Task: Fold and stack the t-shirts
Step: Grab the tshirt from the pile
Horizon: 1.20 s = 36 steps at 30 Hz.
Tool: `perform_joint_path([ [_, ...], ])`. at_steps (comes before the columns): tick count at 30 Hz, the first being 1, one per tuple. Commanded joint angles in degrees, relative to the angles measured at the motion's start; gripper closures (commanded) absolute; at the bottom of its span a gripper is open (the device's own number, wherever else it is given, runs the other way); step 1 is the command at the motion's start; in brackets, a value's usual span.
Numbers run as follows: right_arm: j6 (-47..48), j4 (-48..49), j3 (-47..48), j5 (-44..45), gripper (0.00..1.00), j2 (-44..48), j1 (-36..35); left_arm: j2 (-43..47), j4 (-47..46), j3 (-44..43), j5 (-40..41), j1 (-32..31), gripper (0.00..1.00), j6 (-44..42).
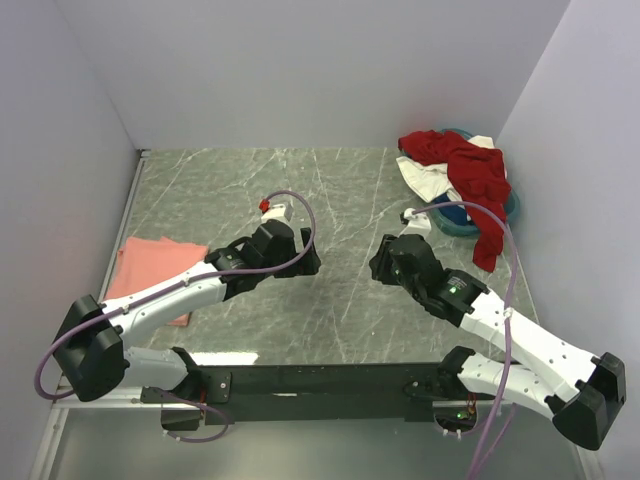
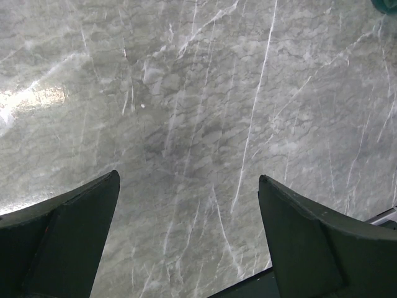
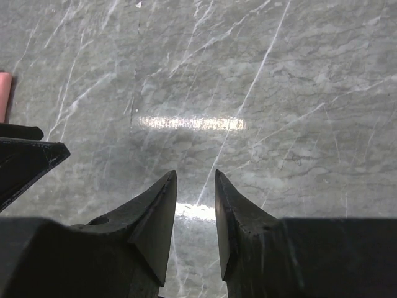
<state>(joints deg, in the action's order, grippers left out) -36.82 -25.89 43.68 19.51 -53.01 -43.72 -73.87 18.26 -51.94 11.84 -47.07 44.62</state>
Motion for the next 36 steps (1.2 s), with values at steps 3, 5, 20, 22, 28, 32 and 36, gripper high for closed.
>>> perform_joint_path([
  [3,-0.71,-0.21,-0.18,2.38,0.61,0.46,0.39,1.18,-1.48,0.27,-0.59,0.05,0.01,-0.5],
  [5,-0.54,-0.13,-0.26,2.03,0.61,0.02,0.31,1.18,-1.65,0.26,-0.59,0.05,0.01,-0.41],
  [20,1.39,-0.74,3.51,-0.34,0.61,-6.92,0.92,1.27,-1.3,0.35,0.03,0.05,0.01,-0.85],
  [22,3.15,-1.0,6.13,-1.13,0.6,-8.94,4.23,1.36,-1.21,0.18,0.29,0.05,0.01,-1.03],
  [28,7.9,0.4,16.67,-9.05,0.6,-15.97,17.61,1.53,0.54,-1.93,1.08,0.4,0.01,-1.91],
  [32,8.34,-0.04,26.26,-9.14,0.6,-22.73,25.34,1.71,2.39,-3.34,-0.22,1.98,0.01,-2.78],
  [36,7.64,0.05,35.31,-6.34,0.6,-30.81,33.68,3.11,2.48,-2.82,-3.12,5.92,0.01,-3.66],
])
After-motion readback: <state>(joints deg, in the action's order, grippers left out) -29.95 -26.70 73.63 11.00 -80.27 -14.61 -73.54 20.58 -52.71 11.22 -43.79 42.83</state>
